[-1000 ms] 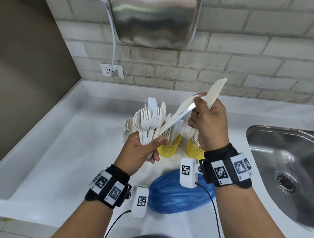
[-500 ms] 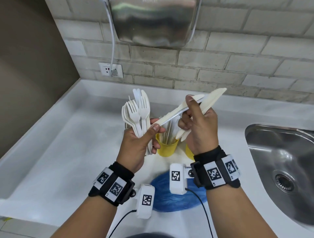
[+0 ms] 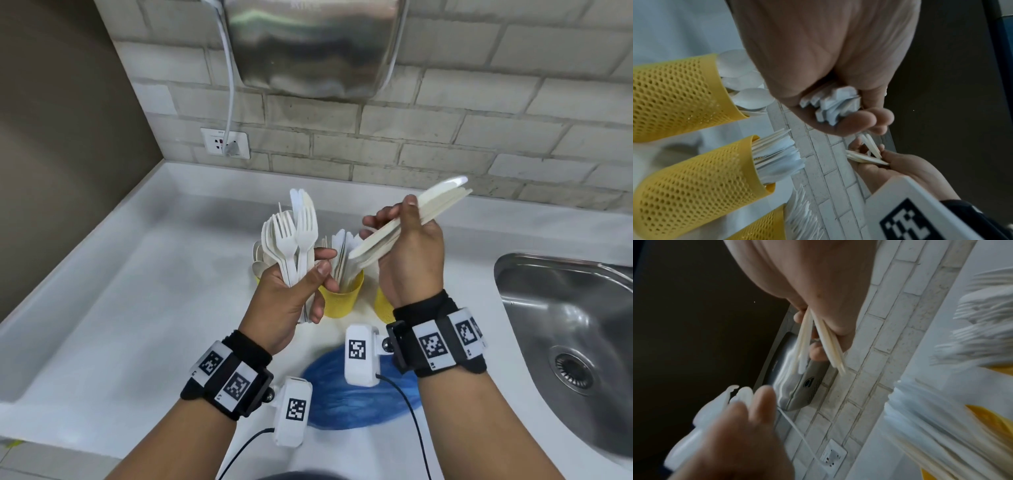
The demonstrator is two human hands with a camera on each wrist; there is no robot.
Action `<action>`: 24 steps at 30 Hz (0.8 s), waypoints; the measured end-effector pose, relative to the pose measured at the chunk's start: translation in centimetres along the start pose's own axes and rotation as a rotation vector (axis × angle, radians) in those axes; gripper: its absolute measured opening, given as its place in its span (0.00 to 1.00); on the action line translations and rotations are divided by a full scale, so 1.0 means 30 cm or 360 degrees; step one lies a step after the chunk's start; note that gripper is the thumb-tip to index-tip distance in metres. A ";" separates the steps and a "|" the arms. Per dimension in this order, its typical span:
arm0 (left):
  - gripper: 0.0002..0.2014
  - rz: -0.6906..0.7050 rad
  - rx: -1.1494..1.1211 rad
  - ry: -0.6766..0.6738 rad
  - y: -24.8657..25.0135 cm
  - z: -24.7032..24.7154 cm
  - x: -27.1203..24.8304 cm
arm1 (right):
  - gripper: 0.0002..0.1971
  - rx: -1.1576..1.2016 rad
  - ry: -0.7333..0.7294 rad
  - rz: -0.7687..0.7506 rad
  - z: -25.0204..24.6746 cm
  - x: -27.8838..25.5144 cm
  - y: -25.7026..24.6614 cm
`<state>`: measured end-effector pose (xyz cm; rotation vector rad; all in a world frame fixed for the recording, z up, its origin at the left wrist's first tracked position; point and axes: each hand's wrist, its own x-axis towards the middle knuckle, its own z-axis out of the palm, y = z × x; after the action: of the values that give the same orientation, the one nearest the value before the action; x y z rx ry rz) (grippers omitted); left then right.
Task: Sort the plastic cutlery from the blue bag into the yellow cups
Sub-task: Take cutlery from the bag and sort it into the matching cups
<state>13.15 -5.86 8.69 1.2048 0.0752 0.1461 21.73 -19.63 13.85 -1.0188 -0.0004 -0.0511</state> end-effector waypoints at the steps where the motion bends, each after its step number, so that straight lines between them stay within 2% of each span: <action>1: 0.08 -0.0005 0.0005 -0.0020 -0.001 -0.001 0.000 | 0.19 0.0031 -0.0025 -0.0024 -0.005 0.008 -0.010; 4: 0.09 -0.0037 0.0027 -0.0078 -0.006 -0.004 0.002 | 0.16 -0.0059 -0.0161 -0.0152 -0.014 0.019 -0.032; 7: 0.08 -0.0065 0.0073 -0.0150 -0.010 -0.002 -0.001 | 0.12 -0.0339 -0.0358 -0.0225 -0.016 0.014 -0.054; 9: 0.06 -0.0079 0.0113 -0.0183 -0.007 0.002 -0.004 | 0.08 -0.0536 -0.0498 -0.0220 -0.015 0.008 -0.066; 13: 0.08 -0.0080 0.0159 -0.0259 0.001 0.004 -0.008 | 0.06 -0.0775 -0.0738 -0.0135 -0.014 0.005 -0.077; 20: 0.09 -0.0116 0.0210 -0.0303 0.003 0.001 -0.011 | 0.02 -0.0736 -0.0718 -0.0141 -0.014 0.008 -0.079; 24: 0.13 -0.0119 0.0248 -0.0250 0.008 0.003 -0.013 | 0.03 -0.0603 -0.0552 -0.0117 -0.019 0.016 -0.077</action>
<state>12.77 -5.93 8.93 1.3631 -0.0063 -0.0206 22.09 -21.33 15.53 -1.3957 -0.3561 0.0620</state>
